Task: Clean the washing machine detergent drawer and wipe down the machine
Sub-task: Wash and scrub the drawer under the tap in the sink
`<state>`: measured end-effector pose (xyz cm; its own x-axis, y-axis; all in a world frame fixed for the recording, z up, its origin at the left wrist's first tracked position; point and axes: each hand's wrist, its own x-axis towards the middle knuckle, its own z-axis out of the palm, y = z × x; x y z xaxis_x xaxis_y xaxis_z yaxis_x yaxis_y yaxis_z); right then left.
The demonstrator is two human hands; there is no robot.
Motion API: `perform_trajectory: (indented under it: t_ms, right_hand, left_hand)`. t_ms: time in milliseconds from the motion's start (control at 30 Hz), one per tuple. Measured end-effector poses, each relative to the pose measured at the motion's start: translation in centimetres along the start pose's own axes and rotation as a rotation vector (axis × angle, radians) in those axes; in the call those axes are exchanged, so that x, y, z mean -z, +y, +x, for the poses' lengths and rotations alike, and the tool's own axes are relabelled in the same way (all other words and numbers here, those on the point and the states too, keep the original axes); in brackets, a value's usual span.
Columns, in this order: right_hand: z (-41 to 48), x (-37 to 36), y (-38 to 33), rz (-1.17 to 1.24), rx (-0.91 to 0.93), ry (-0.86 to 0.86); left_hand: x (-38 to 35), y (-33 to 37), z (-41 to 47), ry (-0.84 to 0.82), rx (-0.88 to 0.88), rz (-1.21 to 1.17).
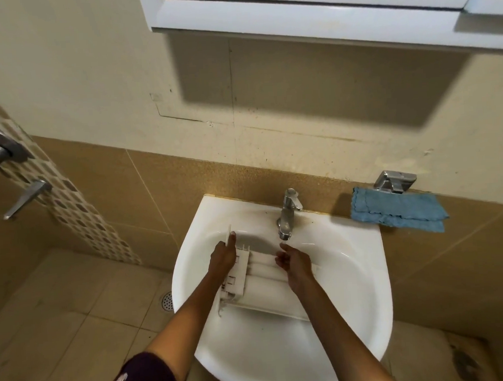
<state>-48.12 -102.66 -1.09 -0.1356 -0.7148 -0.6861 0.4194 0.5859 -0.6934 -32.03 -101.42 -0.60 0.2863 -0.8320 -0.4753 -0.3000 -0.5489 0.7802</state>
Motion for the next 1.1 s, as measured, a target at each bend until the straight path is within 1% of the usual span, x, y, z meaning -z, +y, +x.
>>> perform_trajectory:
  t_ms: [33,100,200,300,367,467,533,600,700,767,833,933,1000,1067,1100]
  right_hand:
    - [0.2,0.3,-0.2,0.061,-0.030,-0.004]
    - [0.5,0.8,-0.6,0.197,-0.078,-0.024]
    - [0.6,0.8,-1.2,0.398,-0.133,-0.073]
    - [0.4,0.1,-2.3,0.505,-0.151,-0.103]
    - [0.2,-0.3,-3.0,0.498,-0.153,-0.100]
    - [0.8,-0.7,-4.0,0.436,-0.208,-0.065]
    - [1.5,-0.9,-4.3,0.337,-0.256,-0.044]
    - [1.9,-1.2,-4.6,0.213,-0.283,-0.062]
    - [1.7,-1.4,-5.3,0.082,-0.282,-0.101]
    - [1.5,-1.2,-5.4,0.025,-0.267,-0.082]
    - [1.5,-1.4,-5.4,0.025,-0.258,-0.040]
    - [1.4,-2.0,-5.1,0.063,-0.238,0.083]
    - [1.2,-2.0,-4.5,0.083,-0.169,0.135]
    - [1.3,-1.6,-3.8,0.153,-0.113,0.089]
    - [1.3,-1.2,-3.6,0.172,-0.114,0.086]
  left_hand:
    - [-0.2,0.0,0.1,0.019,0.018,0.009]
    - [-0.5,0.4,-0.7,0.103,-0.005,0.024]
    - [-1.0,0.0,-2.8,0.225,-0.105,-0.033]
    - [-0.9,-0.6,-4.8,0.261,-0.226,-0.150]
    - [-0.7,-1.0,-5.1,0.251,-0.291,-0.201]
    - [-0.4,-1.5,-5.2,0.199,-0.292,-0.250]
    - [-0.3,-1.6,-5.6,0.176,-0.292,-0.252]
    - [-0.1,-1.5,-6.0,0.162,-0.306,-0.258]
    - [-0.1,-1.6,-6.3,0.148,-0.306,-0.268]
    - [-0.1,-1.6,-6.3,0.151,-0.305,-0.272]
    - [-0.1,-1.6,-6.3,0.151,-0.304,-0.263]
    - [-0.1,-1.4,-6.6,0.142,-0.301,-0.269]
    - [-0.2,-1.6,-6.6,0.144,-0.316,-0.256]
    - [-0.2,-1.9,-6.7,0.149,-0.316,-0.257]
    - [-0.2,-2.1,-6.8,0.147,-0.314,-0.260]
